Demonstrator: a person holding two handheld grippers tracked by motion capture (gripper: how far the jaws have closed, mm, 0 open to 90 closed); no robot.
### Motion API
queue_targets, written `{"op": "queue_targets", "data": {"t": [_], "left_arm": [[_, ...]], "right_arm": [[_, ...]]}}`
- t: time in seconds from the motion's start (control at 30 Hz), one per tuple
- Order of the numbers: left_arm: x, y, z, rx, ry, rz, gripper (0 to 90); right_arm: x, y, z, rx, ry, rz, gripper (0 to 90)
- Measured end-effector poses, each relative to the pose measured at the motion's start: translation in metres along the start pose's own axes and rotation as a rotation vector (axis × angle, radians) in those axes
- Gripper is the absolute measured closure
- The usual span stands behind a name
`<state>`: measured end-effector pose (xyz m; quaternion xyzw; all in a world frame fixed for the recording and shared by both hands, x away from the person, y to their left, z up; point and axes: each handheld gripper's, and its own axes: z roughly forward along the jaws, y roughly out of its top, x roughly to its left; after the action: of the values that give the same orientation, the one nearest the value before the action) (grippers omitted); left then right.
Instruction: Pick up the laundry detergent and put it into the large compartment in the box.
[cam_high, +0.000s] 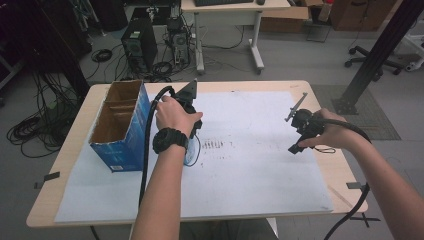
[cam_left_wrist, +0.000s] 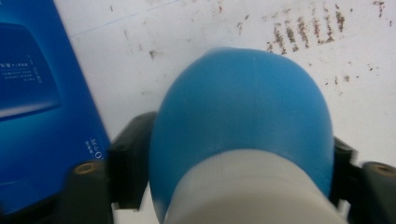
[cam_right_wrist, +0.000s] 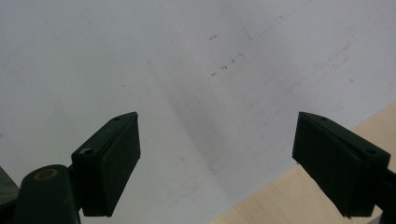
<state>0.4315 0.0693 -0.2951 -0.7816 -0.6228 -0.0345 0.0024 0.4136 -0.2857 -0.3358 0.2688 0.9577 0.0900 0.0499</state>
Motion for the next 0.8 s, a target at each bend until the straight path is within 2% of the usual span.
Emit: {"op": "queue_targets", "data": {"t": [0.13, 0.8], "left_arm": [[-0.0001, -0.0001, -0.0007, 0.007, -0.002, -0.004, 35.7], [0.0013, 0.0012, -0.0029, 0.025, -0.023, -0.021, 37.1]], "right_arm": [[-0.0006, -0.0001, -0.0003, -0.003, -0.001, -0.003, 15.2], [0.0002, 0.0005, -0.0005, 0.0, -0.004, 0.001, 15.2]]}}
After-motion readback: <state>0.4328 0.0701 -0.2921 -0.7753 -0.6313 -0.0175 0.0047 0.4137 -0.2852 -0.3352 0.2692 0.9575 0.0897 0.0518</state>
